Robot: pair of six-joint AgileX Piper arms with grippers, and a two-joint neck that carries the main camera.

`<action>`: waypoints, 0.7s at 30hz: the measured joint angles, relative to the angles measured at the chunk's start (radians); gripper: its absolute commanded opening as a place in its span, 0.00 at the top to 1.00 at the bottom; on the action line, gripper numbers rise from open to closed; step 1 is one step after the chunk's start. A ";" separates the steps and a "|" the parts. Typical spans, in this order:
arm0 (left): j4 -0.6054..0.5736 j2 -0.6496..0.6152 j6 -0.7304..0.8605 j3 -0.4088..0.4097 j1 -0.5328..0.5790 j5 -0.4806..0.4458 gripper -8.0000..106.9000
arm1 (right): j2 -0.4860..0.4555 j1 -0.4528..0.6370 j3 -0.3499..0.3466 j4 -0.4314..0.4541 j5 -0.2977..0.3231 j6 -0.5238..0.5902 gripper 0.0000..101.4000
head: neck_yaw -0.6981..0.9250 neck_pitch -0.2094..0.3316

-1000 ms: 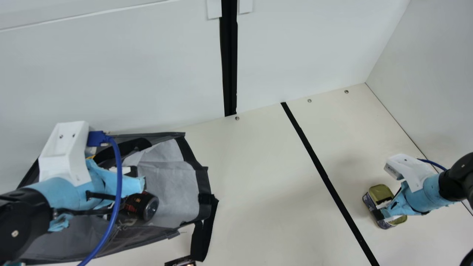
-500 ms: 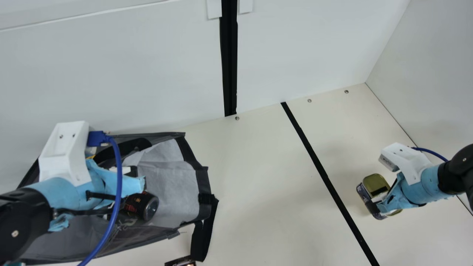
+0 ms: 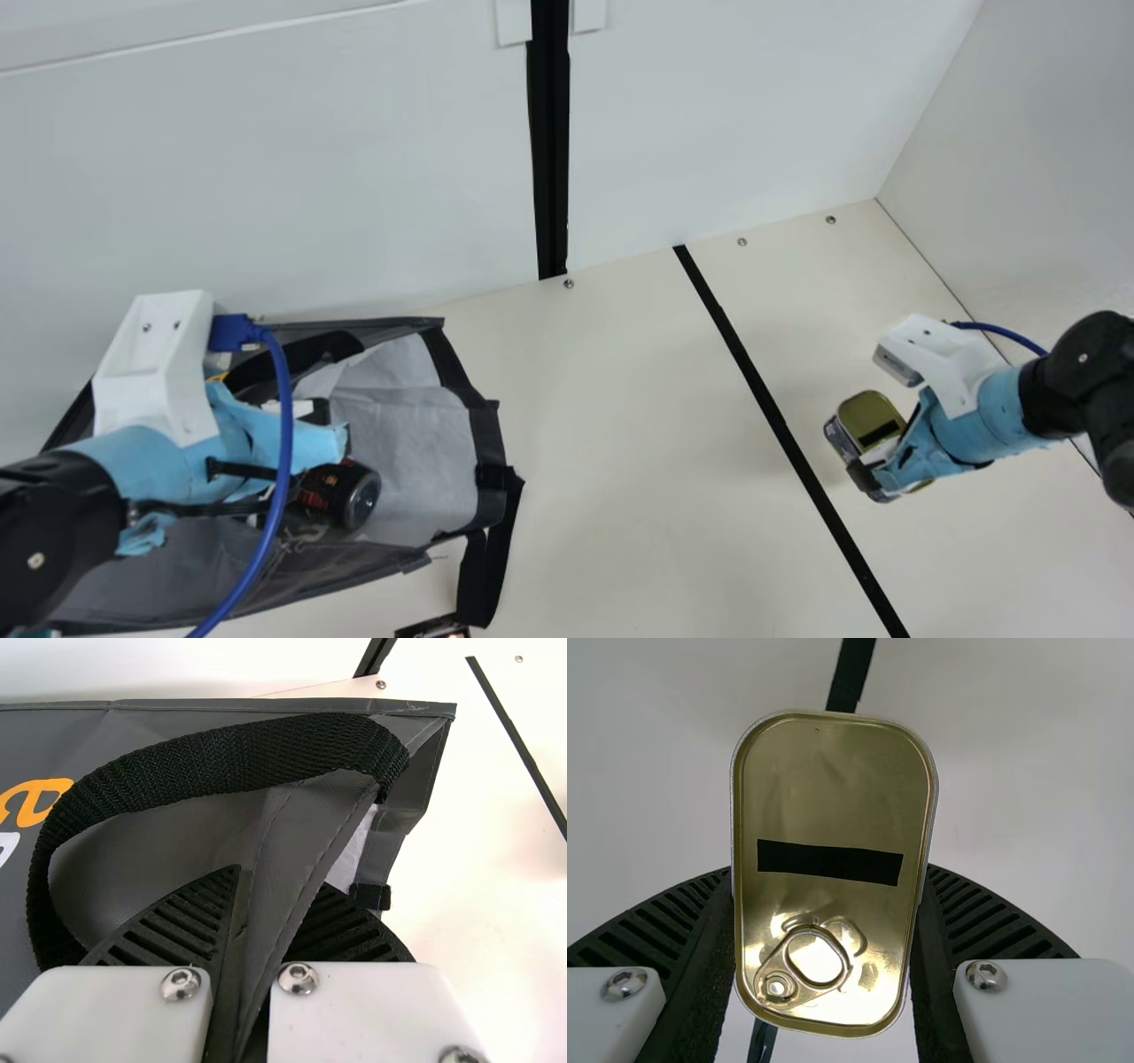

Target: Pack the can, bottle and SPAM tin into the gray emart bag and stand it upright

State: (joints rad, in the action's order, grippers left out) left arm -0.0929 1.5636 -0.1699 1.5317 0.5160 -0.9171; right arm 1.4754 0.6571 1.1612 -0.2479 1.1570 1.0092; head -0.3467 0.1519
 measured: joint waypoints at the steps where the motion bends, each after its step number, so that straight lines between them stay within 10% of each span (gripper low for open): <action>1: 0.000 0.000 0.000 0.000 0.000 0.000 1.00 | 0.002 -0.010 0.007 0.000 0.006 0.000 1.00 | 0.000 0.000; 21: 0.000 0.000 0.000 0.000 0.000 0.000 1.00 | 0.082 -0.189 0.128 -0.041 0.064 0.142 1.00 | -0.002 0.000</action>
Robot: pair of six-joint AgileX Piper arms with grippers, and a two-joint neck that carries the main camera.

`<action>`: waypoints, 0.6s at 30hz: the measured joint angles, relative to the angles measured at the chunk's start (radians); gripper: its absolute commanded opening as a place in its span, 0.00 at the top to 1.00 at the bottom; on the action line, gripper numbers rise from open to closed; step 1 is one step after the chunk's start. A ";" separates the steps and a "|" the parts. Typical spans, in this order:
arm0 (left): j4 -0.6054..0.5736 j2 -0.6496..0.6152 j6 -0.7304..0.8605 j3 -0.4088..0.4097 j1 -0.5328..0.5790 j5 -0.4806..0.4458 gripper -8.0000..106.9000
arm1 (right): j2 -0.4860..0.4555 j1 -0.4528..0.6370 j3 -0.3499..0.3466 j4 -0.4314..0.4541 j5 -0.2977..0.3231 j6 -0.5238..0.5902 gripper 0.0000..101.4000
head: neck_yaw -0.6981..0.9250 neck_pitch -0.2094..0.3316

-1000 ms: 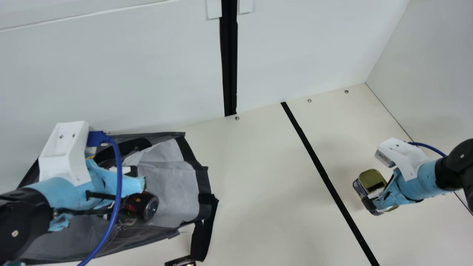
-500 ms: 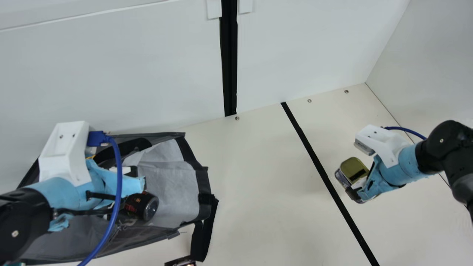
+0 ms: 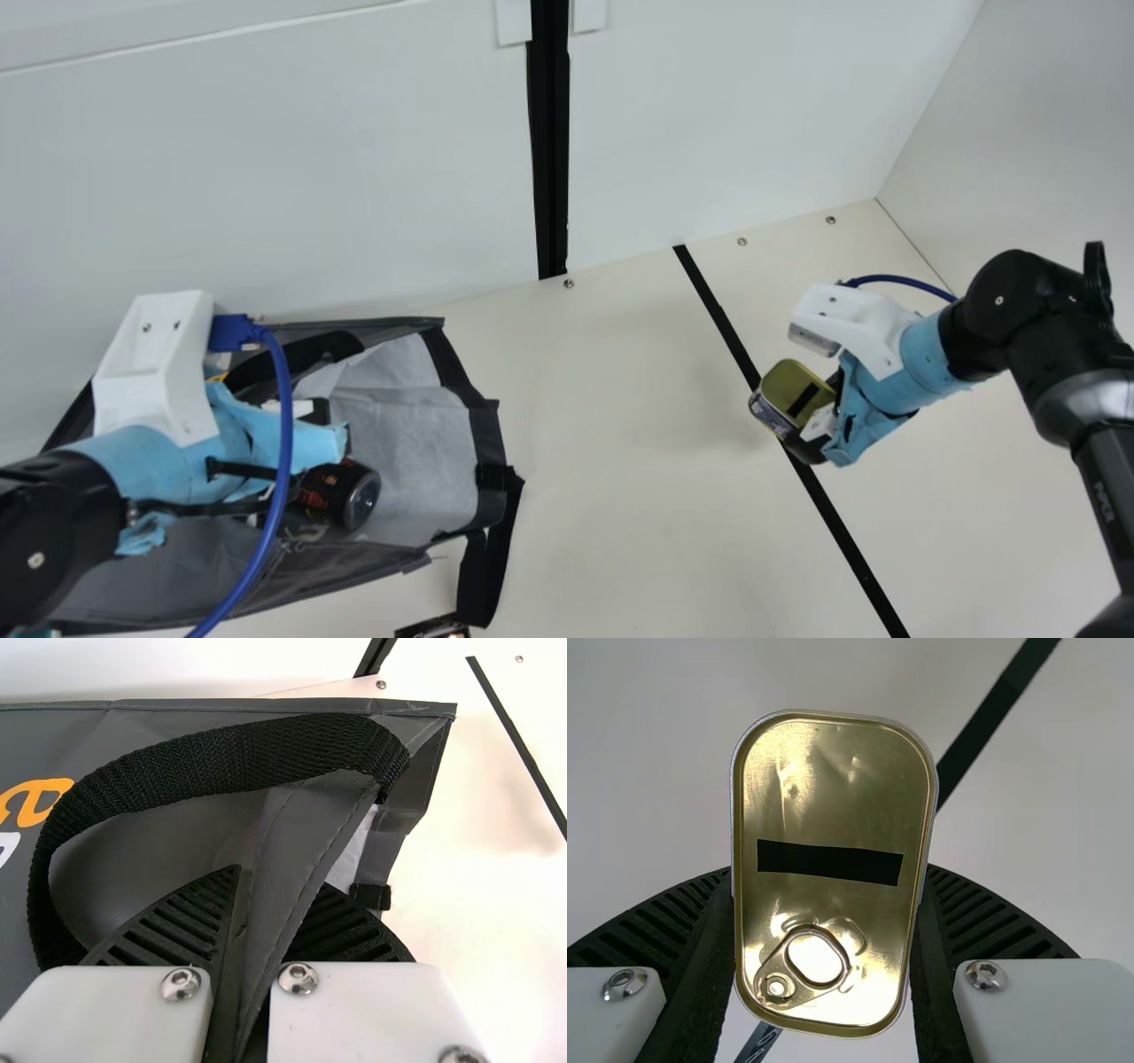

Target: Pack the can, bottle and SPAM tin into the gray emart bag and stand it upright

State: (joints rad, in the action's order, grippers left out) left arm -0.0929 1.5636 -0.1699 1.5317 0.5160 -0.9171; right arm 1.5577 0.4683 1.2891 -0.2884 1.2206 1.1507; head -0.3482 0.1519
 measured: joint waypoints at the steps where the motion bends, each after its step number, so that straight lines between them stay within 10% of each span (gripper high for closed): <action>1: 0.000 0.000 0.000 0.000 0.000 0.000 1.00 | 0.004 -0.008 0.000 -0.002 0.000 0.005 1.00 | 0.000 0.000; 18: 0.000 0.000 0.000 0.000 0.000 0.000 1.00 | 0.010 -0.151 0.000 -0.031 0.000 0.037 1.00 | 0.000 0.000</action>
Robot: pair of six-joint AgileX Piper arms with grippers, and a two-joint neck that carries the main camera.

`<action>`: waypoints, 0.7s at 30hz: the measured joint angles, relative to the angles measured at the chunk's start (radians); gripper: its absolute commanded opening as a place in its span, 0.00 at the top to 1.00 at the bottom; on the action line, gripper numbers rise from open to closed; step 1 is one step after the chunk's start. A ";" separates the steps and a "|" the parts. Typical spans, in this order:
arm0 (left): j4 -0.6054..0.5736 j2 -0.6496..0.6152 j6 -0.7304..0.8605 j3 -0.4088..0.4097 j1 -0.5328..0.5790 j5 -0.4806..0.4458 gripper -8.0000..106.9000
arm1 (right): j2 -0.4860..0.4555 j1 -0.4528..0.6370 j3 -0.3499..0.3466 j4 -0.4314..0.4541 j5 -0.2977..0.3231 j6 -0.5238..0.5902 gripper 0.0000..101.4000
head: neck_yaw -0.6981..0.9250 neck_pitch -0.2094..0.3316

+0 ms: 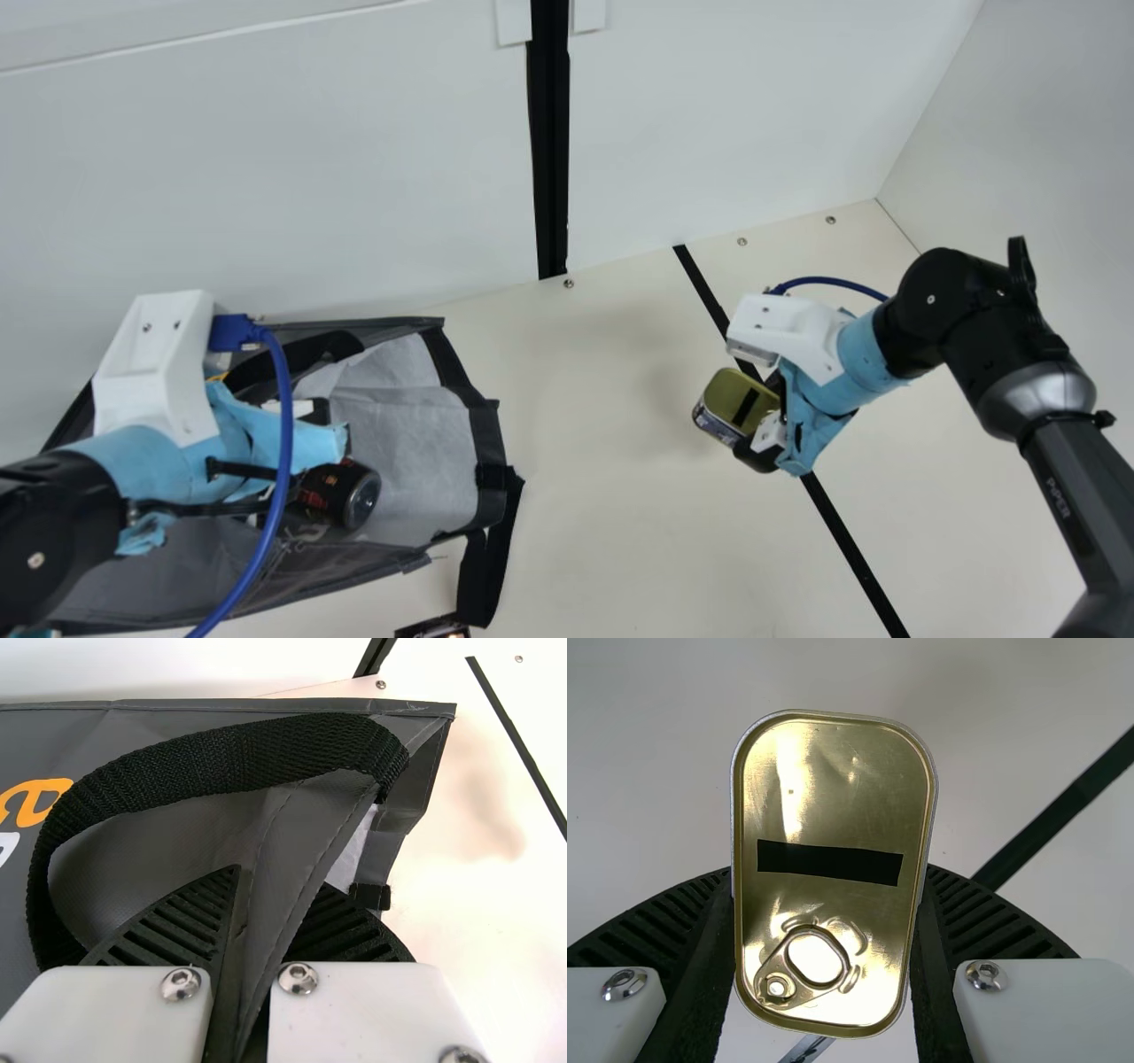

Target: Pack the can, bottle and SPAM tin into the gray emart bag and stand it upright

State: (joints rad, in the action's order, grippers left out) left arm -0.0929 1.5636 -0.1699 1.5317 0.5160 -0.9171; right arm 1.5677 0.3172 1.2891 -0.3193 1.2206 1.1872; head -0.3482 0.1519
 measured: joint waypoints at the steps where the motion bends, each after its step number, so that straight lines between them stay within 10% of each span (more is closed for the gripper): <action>1: 0.000 0.000 0.000 0.000 0.000 0.000 1.00 | 0.000 -0.009 0.000 -0.001 0.000 0.000 1.00 | 0.002 0.000; 21: 0.000 0.000 0.000 0.000 0.000 0.000 1.00 | -0.007 -0.201 -0.002 -0.011 -0.001 -0.010 1.00 | 0.000 0.000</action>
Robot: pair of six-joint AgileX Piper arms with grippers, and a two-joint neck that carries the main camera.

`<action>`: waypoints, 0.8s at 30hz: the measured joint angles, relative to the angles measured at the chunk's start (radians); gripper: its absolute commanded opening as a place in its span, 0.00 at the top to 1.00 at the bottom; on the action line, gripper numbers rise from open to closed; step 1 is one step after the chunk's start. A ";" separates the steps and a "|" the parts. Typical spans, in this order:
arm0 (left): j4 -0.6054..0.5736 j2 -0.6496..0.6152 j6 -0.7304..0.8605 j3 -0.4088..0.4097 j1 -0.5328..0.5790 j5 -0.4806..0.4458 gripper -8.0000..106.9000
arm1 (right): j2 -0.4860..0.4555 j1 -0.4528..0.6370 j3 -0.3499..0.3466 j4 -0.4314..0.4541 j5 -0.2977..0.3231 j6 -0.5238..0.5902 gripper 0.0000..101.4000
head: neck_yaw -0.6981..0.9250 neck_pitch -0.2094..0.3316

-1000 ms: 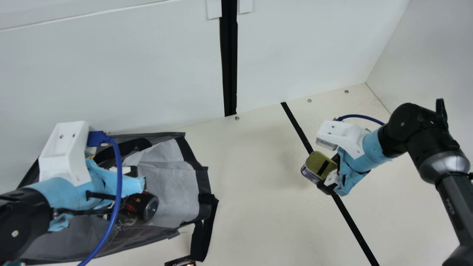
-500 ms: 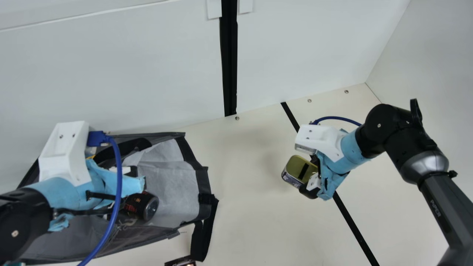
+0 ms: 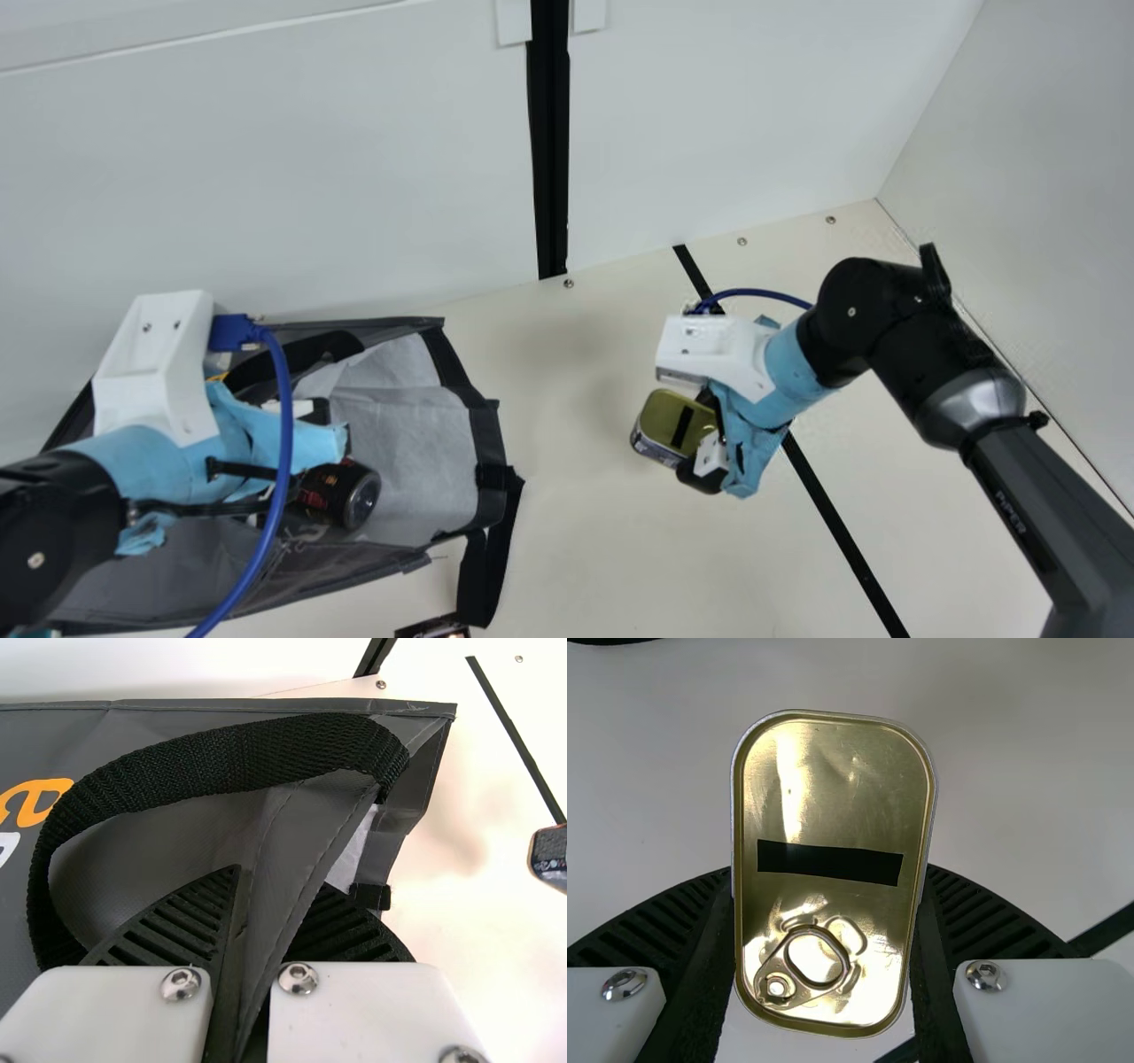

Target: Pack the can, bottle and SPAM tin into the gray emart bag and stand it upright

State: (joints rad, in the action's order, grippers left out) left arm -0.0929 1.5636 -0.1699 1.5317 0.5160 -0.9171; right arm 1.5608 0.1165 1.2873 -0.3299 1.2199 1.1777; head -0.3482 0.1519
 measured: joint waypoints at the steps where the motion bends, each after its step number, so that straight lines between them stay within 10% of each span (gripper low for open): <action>1: 0.000 0.000 0.000 0.000 0.000 0.000 1.00 | -0.001 -0.009 -0.001 0.000 0.000 0.000 1.00 | 0.002 0.000; 24: 0.000 0.000 0.000 0.000 0.000 0.000 1.00 | -0.033 -0.217 -0.030 -0.023 0.000 0.046 1.00 | 0.002 0.000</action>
State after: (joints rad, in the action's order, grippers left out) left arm -0.0929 1.5636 -0.1699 1.5317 0.5160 -0.9171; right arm 1.5274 -0.1001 1.2571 -0.3531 1.2199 1.2240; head -0.3467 0.1519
